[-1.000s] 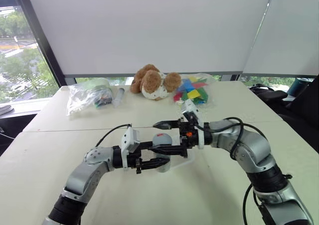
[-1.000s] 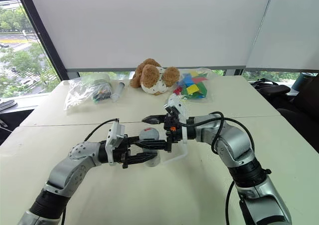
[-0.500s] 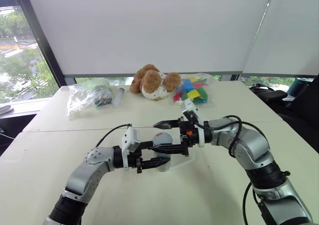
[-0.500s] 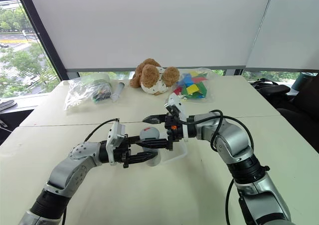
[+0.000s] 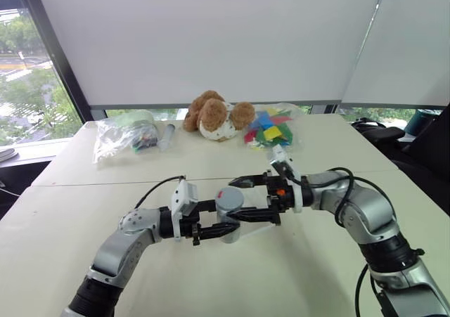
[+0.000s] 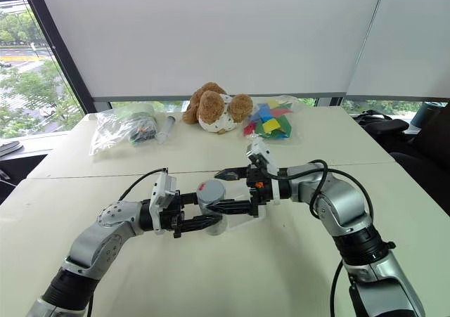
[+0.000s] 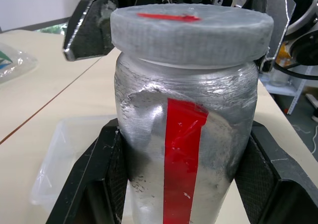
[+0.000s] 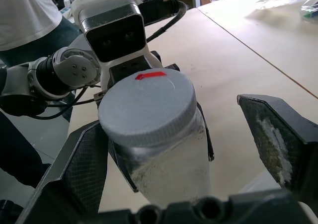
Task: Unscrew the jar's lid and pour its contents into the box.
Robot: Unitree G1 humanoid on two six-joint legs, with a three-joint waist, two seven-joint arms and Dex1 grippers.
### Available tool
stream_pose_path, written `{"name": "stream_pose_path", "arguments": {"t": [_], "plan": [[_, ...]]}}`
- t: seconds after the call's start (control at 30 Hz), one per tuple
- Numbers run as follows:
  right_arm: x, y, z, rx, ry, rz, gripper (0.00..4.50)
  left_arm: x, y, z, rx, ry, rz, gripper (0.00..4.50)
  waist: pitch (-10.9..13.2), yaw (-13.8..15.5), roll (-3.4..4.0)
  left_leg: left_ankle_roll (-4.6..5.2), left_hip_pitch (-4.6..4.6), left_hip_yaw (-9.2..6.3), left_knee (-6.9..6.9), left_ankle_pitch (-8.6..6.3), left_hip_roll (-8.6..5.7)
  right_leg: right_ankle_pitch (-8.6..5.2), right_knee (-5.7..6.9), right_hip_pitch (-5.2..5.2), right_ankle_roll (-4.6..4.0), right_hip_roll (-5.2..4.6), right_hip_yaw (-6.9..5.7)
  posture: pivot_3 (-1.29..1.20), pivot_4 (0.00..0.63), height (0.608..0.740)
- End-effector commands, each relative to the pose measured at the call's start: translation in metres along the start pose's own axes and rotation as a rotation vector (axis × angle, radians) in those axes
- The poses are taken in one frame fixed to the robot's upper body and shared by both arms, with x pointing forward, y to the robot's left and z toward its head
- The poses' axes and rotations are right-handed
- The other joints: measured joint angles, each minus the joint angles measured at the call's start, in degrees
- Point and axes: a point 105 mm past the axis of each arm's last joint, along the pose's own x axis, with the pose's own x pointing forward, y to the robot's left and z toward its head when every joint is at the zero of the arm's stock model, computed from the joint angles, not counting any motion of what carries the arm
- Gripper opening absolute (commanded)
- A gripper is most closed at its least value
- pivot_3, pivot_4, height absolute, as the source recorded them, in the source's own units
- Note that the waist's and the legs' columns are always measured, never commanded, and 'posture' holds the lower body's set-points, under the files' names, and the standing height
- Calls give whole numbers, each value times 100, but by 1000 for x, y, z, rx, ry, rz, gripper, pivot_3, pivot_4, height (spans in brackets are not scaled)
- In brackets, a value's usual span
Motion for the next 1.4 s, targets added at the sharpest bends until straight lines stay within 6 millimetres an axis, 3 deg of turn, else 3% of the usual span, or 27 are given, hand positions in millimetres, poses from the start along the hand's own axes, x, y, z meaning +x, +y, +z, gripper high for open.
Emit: {"name": "stream_pose_path", "arguments": {"t": [0.03,0.33,0.5,0.77,1.1,1.2,1.3,1.4], "plan": [[-9,0,10,-32,-36,-15,4464,0,-3,11,48,-28,-17,2244,0,-4,0,0,0,0,0,0,0,0,0,0,0,0,0,0,150,740],[-15,20,16,-29,-82,98,4464,-2,-3,11,49,-22,-18,2244,0,2,0,0,-1,0,0,0,0,0,-1,0,0,0,0,0,150,740],[-6,14,28,-76,-109,60,4464,-2,-3,11,47,-19,-19,2244,0,-15,0,0,0,0,0,0,0,0,0,0,-1,2,0,0,150,740],[17,11,32,-108,-96,57,4464,-1,-3,11,47,-18,-25,2244,0,2,0,0,-2,0,0,0,0,0,1,-2,1,1,1,0,150,740],[22,16,30,-105,-81,86,4464,0,-3,10,48,-19,-25,2244,0,-1,0,0,-2,-1,0,0,0,2,1,-2,4,1,0,0,150,740],[23,17,31,-104,-84,94,3641,0,-3,10,48,-19,-24,2244,0,-1,0,0,-2,-1,0,0,0,2,1,-2,3,1,0,0,150,740],[23,17,33,-110,-102,95,2312,0,-4,10,49,-19,-22,2244,0,-1,0,0,-2,-1,0,0,0,2,1,-2,3,1,0,0,150,740],[18,23,48,-59,-210,140,2326,0,-4,10,50,-20,-21,2244,0,0,0,0,-2,-1,0,0,0,2,1,-2,3,1,0,0,150,740]]}}
